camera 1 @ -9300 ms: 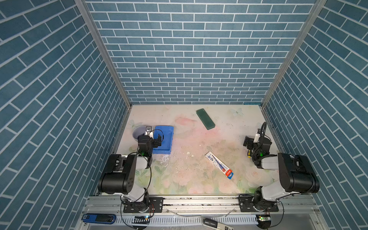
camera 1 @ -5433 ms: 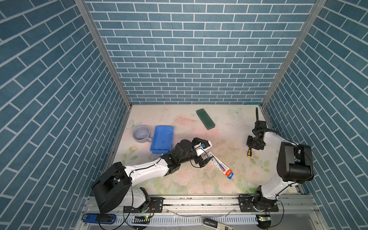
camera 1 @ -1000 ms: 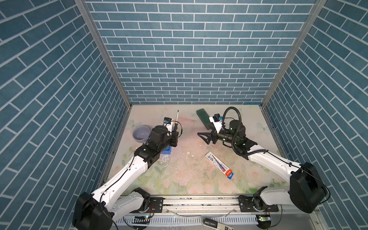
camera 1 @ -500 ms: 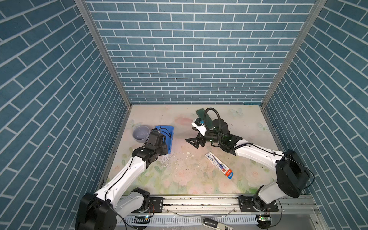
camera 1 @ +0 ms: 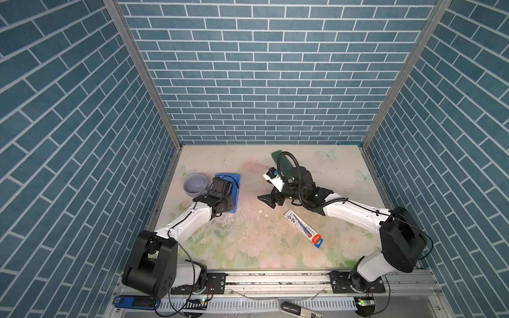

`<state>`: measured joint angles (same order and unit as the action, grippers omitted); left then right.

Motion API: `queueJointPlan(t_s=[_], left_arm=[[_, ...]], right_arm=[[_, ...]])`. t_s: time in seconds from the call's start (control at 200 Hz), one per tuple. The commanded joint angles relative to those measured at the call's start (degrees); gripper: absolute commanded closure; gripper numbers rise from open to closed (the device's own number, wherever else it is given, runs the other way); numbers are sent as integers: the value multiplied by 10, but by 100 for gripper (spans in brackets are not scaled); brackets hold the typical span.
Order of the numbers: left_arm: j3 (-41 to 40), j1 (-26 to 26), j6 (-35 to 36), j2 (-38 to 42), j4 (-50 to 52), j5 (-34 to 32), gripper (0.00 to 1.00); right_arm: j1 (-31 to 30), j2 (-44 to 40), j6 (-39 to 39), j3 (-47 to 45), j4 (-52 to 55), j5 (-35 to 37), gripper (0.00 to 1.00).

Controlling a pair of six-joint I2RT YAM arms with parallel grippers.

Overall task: Put the screwdriver in the bin
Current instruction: Place the screwdriver in the bin.

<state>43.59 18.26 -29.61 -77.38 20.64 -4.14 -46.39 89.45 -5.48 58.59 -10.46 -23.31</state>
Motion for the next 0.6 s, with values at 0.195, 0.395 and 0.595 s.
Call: queueJointPlan(t_s=[0.195,0.395,0.595], left_arm=[[48,-8,6,-24,16,-1,100],[66,-20,15,-64,-3,4,100],[77,-22,22,-110,-22,6,100]], right_arm=[[-5,7,-34,32,15,18,7],[-6,8,-33,33,15,18,7],[-7,3,-33,30,18,19,7]])
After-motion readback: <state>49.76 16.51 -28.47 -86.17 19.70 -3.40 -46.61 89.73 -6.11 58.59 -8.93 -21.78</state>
